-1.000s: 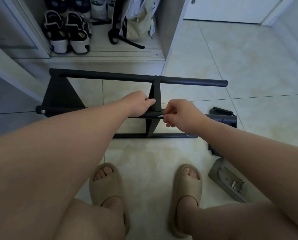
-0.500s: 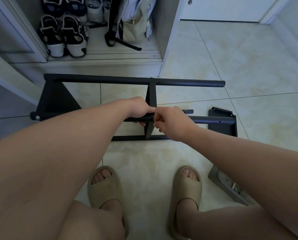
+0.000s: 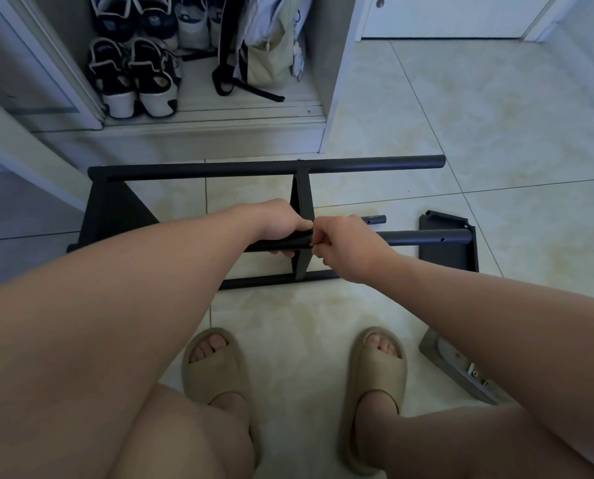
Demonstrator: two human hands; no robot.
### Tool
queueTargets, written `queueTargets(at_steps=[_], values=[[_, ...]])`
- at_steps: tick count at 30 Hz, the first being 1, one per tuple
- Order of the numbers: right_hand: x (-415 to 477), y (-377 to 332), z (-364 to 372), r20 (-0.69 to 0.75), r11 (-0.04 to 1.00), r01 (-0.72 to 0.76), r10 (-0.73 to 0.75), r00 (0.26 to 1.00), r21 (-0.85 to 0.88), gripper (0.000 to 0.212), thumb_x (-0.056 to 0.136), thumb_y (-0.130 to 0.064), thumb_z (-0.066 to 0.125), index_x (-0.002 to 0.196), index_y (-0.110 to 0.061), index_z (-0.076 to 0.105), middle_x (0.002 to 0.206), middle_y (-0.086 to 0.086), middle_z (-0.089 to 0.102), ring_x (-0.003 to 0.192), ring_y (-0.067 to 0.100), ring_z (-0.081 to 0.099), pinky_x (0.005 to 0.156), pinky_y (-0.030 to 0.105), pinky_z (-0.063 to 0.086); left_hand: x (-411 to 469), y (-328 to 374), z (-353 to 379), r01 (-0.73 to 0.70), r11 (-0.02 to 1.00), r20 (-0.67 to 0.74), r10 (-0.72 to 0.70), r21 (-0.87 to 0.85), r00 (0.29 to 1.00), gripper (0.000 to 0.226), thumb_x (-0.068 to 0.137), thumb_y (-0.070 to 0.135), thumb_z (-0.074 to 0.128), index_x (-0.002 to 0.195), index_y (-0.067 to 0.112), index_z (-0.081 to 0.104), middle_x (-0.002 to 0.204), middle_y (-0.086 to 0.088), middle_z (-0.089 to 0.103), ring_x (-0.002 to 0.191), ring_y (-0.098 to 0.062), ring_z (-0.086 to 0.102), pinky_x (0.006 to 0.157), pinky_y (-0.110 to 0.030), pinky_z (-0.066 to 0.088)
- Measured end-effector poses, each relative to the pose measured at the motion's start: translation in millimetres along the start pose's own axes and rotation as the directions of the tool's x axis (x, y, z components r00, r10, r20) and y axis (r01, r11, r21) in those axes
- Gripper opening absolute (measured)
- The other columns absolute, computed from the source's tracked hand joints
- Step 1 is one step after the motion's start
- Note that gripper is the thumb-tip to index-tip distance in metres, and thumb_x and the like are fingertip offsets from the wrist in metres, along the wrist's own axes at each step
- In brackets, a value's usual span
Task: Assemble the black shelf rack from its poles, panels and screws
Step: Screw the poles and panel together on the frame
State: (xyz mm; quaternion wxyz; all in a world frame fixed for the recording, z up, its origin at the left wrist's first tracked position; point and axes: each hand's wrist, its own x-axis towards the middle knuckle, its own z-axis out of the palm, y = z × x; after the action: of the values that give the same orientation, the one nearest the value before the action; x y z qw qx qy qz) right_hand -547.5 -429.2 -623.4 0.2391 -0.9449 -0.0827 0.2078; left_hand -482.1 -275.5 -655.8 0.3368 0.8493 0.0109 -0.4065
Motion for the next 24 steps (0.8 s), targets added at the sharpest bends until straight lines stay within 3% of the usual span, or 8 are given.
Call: queueTargets(at_steps=[2,6,9,11,13,17,22,24], values=[[-0.9,0.0,1.9,-0.014,1.000,-0.013,0.014,1.000,0.019,0.009,0.098,-0.008,0.055,0.092,-0.013,0.060,0.092,0.014,0.068,0.080,0.034,0.065,0.068,0.043,0.057,0.9,0.2,1.4,-0.011,1.000,-0.003,0.011,-0.006,1.000,0.043,0.097,0.041,0.056,0.104,0.002,0.072,0.083,-0.012,0.077,0.080,-0.035,0.072,0.076,-0.034,0.052],[-1.7,0.5,6.4,-0.046,0.999,-0.036,0.038,0.998,0.039,0.007,0.098,-0.010,0.056,0.093,-0.012,0.061,0.092,0.013,0.069,0.078,0.030,0.065,0.067,0.042,0.057,0.9,-0.7,-4.7,-0.011,1.000,0.035,0.010,0.002,0.999,0.027,0.094,0.025,0.056,0.102,0.005,0.071,0.082,-0.007,0.078,0.070,-0.024,0.067,0.073,-0.030,0.050],[-1.7,-0.2,12.0,-0.074,0.980,-0.114,0.127,0.989,0.166,0.017,0.097,-0.011,0.060,0.082,-0.019,0.056,0.092,0.010,0.070,0.084,0.027,0.071,0.067,0.041,0.060,0.6,-4.7,-11.4,-0.046,0.997,0.102,0.040,0.057,0.994,0.022,0.085,0.014,0.068,0.105,0.006,0.074,0.093,-0.003,0.078,0.098,-0.023,0.072,0.102,-0.039,0.049],[-1.4,0.2,15.2,-0.074,0.959,-0.159,0.181,0.981,0.233,0.020,0.097,-0.014,0.062,0.080,-0.021,0.056,0.091,0.010,0.071,0.083,0.027,0.072,0.064,0.038,0.059,0.7,-5.6,-12.0,-0.065,0.993,0.112,0.053,0.102,0.992,0.024,0.085,0.013,0.072,0.108,0.007,0.073,0.096,-0.004,0.078,0.102,-0.021,0.072,0.108,-0.041,0.044],[-1.5,1.1,16.6,-0.085,0.951,-0.170,0.198,0.977,0.258,0.016,0.098,-0.015,0.062,0.083,-0.019,0.057,0.088,0.010,0.071,0.083,0.027,0.072,0.066,0.038,0.059,1.1,-5.3,-11.7,-0.076,0.991,0.117,0.063,0.111,0.991,0.027,0.087,0.014,0.073,0.113,0.007,0.071,0.101,-0.005,0.078,0.102,-0.018,0.072,0.110,-0.041,0.042],[-1.4,0.4,16.3,-0.085,0.986,-0.113,0.123,0.989,0.119,0.009,0.099,-0.015,0.059,0.090,-0.015,0.059,0.089,0.010,0.070,0.085,0.028,0.068,0.074,0.044,0.059,0.6,-6.0,-12.0,-0.098,0.990,0.109,0.087,0.098,0.990,0.027,0.088,0.016,0.073,0.112,0.004,0.070,0.099,-0.006,0.078,0.097,-0.014,0.073,0.110,-0.037,0.040],[-0.9,-2.4,16.7,-0.098,0.941,-0.194,0.229,0.969,0.277,0.015,0.096,-0.012,0.063,0.082,-0.016,0.059,0.086,0.012,0.072,0.079,0.025,0.073,0.065,0.038,0.059,-0.8,-6.0,-13.2,-0.078,0.997,0.107,0.075,0.028,0.991,0.033,0.091,0.015,0.070,0.118,-0.005,0.065,0.115,-0.013,0.072,0.093,-0.015,0.075,0.110,-0.035,0.041],[-1.6,-3.0,18.3,-0.099,0.966,-0.151,0.175,0.980,0.209,0.011,0.096,-0.012,0.061,0.085,-0.012,0.059,0.085,0.012,0.071,0.080,0.028,0.072,0.067,0.041,0.059,-2.8,-6.0,-12.1,-0.078,0.997,0.107,0.076,0.007,0.991,0.032,0.092,0.013,0.069,0.117,-0.006,0.065,0.114,-0.013,0.073,0.094,-0.017,0.075,0.107,-0.034,0.044]])
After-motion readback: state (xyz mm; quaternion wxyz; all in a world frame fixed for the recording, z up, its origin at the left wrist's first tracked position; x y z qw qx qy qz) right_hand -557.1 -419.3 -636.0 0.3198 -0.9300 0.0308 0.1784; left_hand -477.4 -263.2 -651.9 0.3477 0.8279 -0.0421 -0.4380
